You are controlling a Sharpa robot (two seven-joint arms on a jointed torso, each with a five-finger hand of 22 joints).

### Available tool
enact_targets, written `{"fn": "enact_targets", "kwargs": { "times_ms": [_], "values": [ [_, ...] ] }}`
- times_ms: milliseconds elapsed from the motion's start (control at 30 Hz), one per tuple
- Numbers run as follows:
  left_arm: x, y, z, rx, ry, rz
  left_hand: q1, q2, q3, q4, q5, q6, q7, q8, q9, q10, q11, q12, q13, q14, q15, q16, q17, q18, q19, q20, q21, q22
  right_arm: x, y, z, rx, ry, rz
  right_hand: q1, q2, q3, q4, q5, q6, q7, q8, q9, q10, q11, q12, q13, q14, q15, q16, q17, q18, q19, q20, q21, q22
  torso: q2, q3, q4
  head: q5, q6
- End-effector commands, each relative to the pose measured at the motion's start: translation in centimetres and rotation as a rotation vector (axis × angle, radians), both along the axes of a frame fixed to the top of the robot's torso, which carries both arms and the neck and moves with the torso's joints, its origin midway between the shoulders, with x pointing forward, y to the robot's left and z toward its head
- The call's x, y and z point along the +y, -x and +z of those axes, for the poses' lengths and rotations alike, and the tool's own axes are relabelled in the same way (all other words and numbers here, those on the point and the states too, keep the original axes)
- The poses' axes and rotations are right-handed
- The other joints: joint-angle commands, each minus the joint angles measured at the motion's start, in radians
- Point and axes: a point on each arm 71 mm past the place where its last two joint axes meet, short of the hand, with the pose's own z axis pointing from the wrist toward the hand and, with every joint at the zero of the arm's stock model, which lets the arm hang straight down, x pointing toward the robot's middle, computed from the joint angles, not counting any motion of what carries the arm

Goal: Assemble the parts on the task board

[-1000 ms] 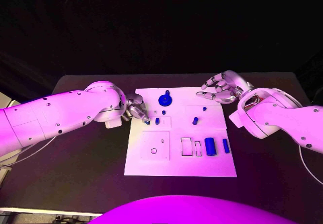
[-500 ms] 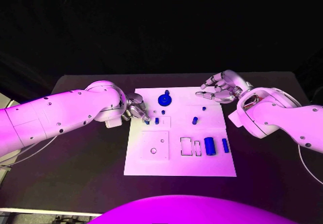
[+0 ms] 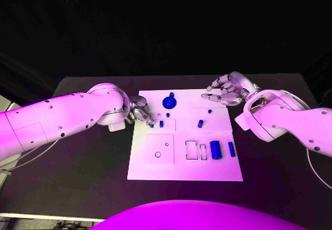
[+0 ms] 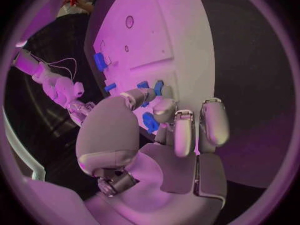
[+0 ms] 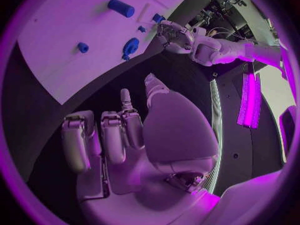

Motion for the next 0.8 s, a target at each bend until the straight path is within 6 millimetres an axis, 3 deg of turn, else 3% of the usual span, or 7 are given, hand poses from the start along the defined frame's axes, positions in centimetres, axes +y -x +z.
{"fn": "enact_targets", "kwargs": {
  "times_ms": [33,800],
  "values": [
    [-0.1,0.2,-0.2,-0.022,0.0,0.003,0.014,0.008,0.138,-0.147,0.005,0.027,-0.02,0.004,0.001,0.011,0.0,0.005,0.004,0.09,-0.006,0.007,0.206,-0.008,0.012,-0.001,0.007,0.003,0.1,0.0,0.1,-0.009,0.0,0.012,-0.001,0.005,0.003,-0.003,0.005,-0.007,-0.001,0.004,0.002,0.0,-0.002,-0.002,0.148,0.099,-0.006,-0.004,0.233,-0.014,0.105,-0.008,0.004,0.264,-0.001,-0.0002,0.0008,0.0,0.0],
    [0.3,1.2,-0.4,-0.078,0.023,0.022,0.019,0.009,0.142,-0.151,0.011,0.035,-0.023,0.003,-0.001,0.019,-0.002,0.012,0.016,0.091,-0.009,0.008,0.21,-0.012,0.024,-0.003,0.016,0.021,0.0,0.0,0.1,-0.01,0.0,0.011,-0.001,0.005,0.003,-0.003,0.005,-0.007,-0.001,0.004,0.002,0.0,-0.002,-0.002,0.148,0.099,-0.006,-0.004,0.233,-0.014,0.105,-0.008,0.004,0.264,-0.001,0.0011,-0.0006,0.003,-0.003]
  ]
}}
